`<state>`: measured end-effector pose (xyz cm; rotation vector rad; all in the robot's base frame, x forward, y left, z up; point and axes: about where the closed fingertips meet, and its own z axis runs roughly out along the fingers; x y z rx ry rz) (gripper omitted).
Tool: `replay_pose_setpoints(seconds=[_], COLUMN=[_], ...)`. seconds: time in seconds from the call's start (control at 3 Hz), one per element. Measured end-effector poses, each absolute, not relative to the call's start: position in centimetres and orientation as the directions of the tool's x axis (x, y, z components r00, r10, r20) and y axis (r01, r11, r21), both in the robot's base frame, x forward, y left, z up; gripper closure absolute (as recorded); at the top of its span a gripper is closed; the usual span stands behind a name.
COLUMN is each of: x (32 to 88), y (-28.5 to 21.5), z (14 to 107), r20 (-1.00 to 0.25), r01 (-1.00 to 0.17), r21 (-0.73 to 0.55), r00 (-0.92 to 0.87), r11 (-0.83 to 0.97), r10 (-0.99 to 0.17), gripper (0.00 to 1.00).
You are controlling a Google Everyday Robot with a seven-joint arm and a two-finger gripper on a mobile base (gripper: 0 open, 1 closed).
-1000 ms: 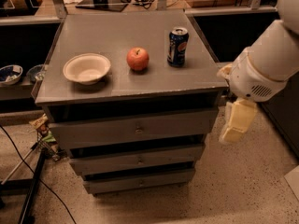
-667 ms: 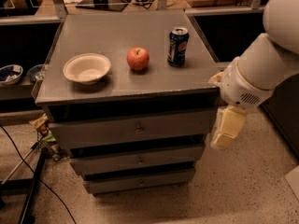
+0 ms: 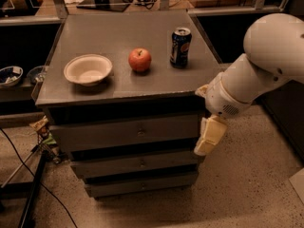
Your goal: Open top drawer
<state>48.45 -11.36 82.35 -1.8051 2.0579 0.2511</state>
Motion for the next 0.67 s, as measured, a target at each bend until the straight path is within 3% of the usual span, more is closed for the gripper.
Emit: replay_pose_setpoints(seconds=[0.67], x=[49.0], y=[-10.4], z=[79.6], r20=[-0.403], r01=[-0.979], r21=[-0.116], r00=[-0.107], r11=[0.166], r10=[-0.909], gripper=[0.00])
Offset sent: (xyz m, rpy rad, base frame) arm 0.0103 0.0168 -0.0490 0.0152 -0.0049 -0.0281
